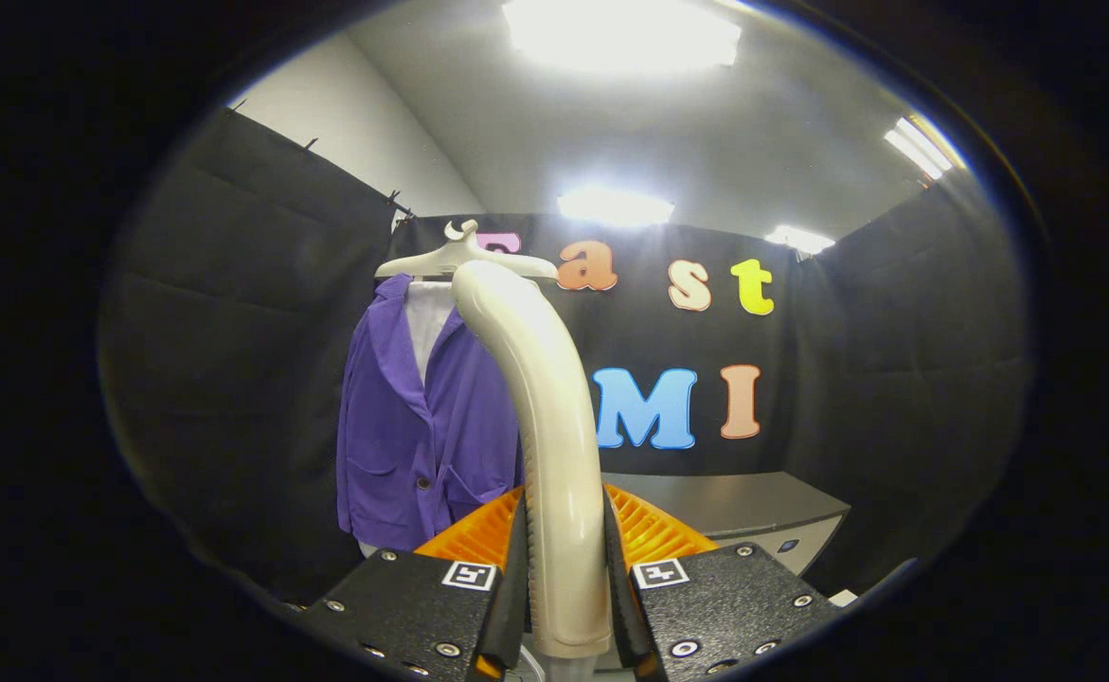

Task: Iron the clothes twice with a garment steamer, once on the left side and once on the right side.

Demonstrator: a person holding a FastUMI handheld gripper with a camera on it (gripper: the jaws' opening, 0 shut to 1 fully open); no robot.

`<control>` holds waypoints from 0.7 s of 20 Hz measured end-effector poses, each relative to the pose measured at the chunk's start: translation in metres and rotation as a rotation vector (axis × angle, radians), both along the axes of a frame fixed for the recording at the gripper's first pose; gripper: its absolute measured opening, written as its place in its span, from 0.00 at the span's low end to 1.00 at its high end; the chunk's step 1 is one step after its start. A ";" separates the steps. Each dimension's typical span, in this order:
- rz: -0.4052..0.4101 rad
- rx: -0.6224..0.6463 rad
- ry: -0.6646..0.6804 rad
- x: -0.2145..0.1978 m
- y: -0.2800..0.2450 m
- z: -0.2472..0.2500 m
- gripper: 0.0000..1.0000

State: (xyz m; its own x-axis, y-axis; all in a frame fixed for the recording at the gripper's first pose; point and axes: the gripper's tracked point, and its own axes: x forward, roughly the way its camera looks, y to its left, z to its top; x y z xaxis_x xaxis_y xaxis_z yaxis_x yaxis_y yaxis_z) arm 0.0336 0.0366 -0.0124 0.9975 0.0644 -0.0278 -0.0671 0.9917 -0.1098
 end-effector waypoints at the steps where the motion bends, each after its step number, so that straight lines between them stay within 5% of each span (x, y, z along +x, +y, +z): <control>1: -0.007 -0.004 0.002 0.000 0.002 -0.002 0.38; 14: -0.076 0.011 0.081 -0.002 -0.006 -0.022 0.38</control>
